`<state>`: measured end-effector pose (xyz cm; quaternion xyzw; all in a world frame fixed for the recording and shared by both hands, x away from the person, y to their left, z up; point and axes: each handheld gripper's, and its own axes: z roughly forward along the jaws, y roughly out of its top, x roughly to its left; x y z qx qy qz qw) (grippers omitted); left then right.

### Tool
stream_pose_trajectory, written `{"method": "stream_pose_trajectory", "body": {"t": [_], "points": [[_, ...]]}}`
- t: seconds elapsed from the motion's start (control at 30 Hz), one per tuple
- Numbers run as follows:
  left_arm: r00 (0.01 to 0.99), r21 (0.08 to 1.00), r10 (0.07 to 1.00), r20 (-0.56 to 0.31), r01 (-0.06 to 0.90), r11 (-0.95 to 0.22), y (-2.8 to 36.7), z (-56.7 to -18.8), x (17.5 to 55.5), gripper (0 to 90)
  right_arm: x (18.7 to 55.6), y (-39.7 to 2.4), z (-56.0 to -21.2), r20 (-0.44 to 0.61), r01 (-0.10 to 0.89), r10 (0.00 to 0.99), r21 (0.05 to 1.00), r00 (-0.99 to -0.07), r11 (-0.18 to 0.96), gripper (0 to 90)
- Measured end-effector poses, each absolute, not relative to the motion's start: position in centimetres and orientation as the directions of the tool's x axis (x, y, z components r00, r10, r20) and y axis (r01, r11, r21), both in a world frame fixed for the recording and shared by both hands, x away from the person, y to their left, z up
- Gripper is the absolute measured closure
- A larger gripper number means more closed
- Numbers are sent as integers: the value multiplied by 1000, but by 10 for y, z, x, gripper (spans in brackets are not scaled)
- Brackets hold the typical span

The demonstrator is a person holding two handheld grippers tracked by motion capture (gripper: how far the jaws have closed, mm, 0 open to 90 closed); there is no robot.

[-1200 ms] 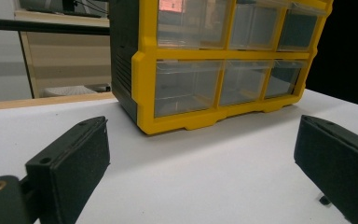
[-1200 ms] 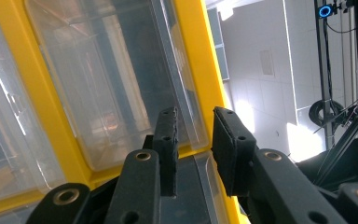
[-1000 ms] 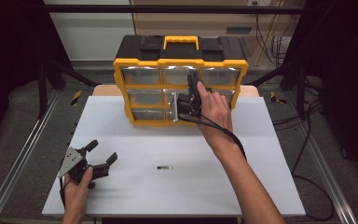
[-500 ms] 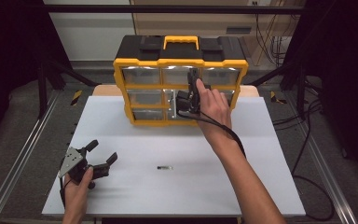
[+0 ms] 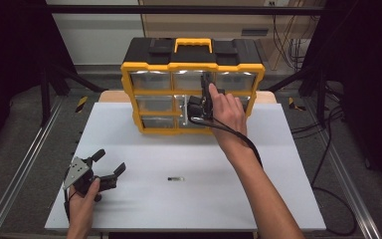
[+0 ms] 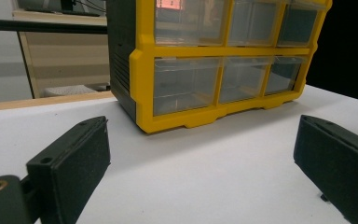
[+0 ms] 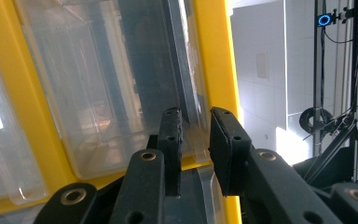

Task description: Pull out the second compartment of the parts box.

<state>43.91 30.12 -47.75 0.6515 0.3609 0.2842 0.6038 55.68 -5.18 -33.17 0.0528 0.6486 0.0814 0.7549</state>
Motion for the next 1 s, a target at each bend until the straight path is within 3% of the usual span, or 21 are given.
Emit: {"method": "stream_pose_trajectory", "body": {"t": [0.6, 1.0], "points": [[579, 992, 812, -68, 127, -7, 301, -477, 438, 35, 559, -51, -336, -972, -42, 119, 113, 204, 993, 808], [578, 992, 813, -69, 127, -6, 301, -477, 439, 35, 551, -52, -333, -973, -47, 135, 129, 185, 991, 822]]}}
